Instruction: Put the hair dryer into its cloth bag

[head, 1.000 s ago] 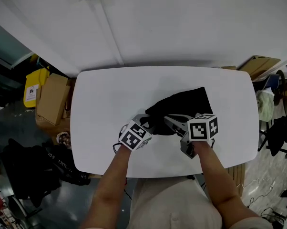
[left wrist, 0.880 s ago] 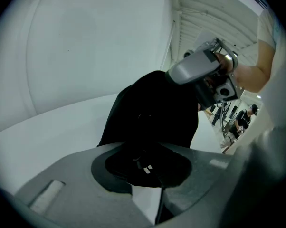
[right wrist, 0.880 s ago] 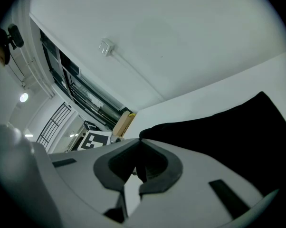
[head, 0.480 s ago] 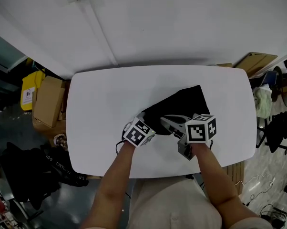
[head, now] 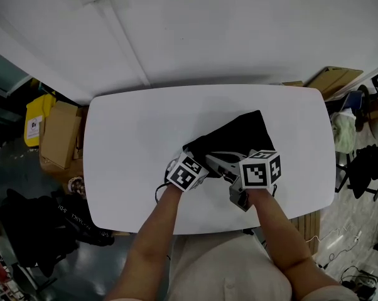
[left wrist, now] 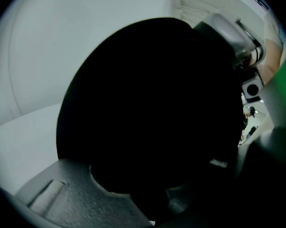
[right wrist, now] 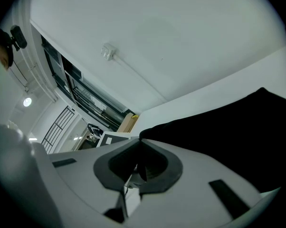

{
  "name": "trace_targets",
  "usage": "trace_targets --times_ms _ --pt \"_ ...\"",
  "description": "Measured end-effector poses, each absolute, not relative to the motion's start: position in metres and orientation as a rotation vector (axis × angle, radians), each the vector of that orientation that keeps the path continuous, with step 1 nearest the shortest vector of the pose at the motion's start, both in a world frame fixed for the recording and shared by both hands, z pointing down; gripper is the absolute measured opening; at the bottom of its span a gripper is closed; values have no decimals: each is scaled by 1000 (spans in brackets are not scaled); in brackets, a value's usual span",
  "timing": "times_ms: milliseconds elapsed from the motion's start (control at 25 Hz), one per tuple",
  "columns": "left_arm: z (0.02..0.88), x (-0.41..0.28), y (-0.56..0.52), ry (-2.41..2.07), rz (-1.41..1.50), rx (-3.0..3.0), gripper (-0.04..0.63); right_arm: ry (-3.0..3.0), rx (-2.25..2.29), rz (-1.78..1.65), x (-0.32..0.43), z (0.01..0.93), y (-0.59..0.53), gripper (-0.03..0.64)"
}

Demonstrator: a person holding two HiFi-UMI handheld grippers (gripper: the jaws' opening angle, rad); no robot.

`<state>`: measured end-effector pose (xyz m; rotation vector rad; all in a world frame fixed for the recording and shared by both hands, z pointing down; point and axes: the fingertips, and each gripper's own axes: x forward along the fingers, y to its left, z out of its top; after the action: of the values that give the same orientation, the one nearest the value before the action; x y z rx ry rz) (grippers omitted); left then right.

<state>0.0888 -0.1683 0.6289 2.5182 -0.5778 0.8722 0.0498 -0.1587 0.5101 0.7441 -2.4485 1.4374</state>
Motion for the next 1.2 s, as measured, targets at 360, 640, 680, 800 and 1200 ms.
trace_targets --times_ms 360,640,680,800,1200 --pt "613 61 -172 -740 821 2514 136 -2448 757 1456 51 512 -157 23" --pt "604 12 -144 -851 851 2472 187 -2445 743 1443 40 515 -148 23" --pt "602 7 -139 -864 848 2466 189 -2441 743 1435 38 516 -146 23" --pt "595 -7 -124 -912 833 2456 189 -2417 750 1399 31 524 -141 23" --pt "582 -37 -74 -992 769 2415 189 -2346 754 1242 11 567 -113 23"
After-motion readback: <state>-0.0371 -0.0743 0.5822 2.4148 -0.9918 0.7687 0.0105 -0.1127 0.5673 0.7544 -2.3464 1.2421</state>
